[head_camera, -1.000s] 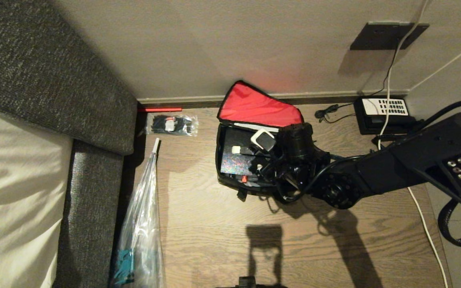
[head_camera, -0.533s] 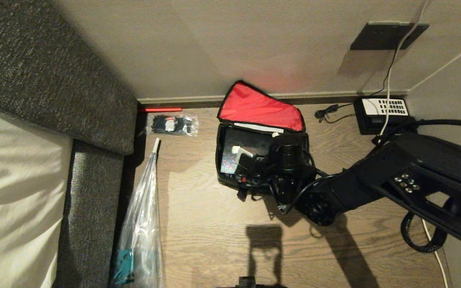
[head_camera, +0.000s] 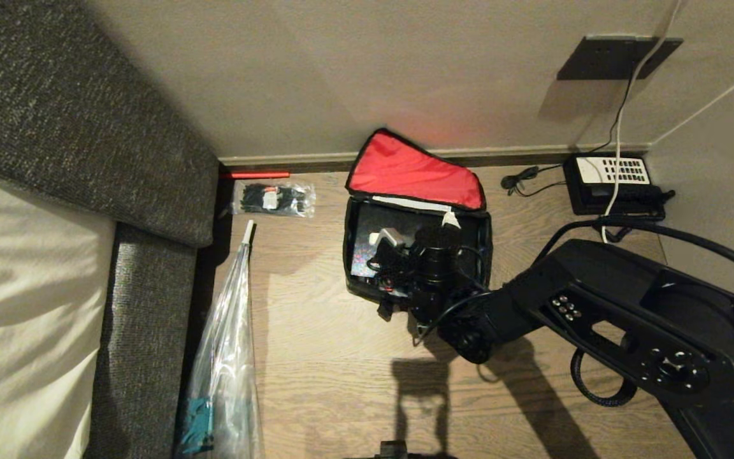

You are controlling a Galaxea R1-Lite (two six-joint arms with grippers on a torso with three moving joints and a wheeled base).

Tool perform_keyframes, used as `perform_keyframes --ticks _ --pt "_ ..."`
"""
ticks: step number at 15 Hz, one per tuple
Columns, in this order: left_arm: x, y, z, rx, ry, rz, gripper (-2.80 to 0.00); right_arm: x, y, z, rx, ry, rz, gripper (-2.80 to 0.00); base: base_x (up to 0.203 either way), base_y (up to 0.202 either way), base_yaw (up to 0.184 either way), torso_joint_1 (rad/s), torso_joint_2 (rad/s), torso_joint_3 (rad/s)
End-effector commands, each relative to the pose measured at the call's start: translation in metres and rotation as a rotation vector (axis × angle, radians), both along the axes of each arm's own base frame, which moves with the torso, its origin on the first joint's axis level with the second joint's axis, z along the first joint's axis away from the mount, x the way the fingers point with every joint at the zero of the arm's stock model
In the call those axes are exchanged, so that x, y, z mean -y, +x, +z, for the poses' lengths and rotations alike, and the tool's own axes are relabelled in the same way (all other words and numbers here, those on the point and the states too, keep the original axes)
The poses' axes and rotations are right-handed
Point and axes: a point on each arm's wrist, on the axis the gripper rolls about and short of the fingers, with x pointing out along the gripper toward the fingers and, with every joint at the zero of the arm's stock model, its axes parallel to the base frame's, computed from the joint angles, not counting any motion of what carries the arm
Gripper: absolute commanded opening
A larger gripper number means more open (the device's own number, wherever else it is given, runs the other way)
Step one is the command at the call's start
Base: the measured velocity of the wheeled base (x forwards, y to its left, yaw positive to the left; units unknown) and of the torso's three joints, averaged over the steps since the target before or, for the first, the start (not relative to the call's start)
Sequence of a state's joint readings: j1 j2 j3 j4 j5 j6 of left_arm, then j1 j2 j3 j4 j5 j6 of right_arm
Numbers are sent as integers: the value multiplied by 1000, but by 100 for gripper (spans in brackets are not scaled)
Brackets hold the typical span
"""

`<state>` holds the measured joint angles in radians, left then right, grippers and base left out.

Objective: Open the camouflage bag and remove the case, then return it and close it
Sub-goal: Lift the black box

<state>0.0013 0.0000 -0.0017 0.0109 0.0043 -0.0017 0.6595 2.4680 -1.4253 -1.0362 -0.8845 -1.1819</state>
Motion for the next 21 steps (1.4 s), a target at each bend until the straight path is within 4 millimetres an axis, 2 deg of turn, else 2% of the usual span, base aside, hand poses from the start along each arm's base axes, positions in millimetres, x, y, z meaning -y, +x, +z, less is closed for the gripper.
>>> perform_keyframes --ticks 1,9,13,17,21 --pt "0 0 0 0 0 2 -280 -3 0 -8 -6 -4 0 0 0 0 0 0 0 0" --pt "0 0 0 0 0 1 -280 -9 4 -19 24 26 7 0 0 0 0 0 0 0" --pt "0 0 0 0 0 2 -280 -6 20 -15 99 24 -21 0 0 0 0 0 0 0" --pt "0 0 0 0 0 1 -280 3 28 -23 109 -4 -47 0 0 0 0 0 0 0" --pt "0 0 0 0 0 1 -280 6 39 -18 143 22 -64 0 0 0 0 0 0 0"
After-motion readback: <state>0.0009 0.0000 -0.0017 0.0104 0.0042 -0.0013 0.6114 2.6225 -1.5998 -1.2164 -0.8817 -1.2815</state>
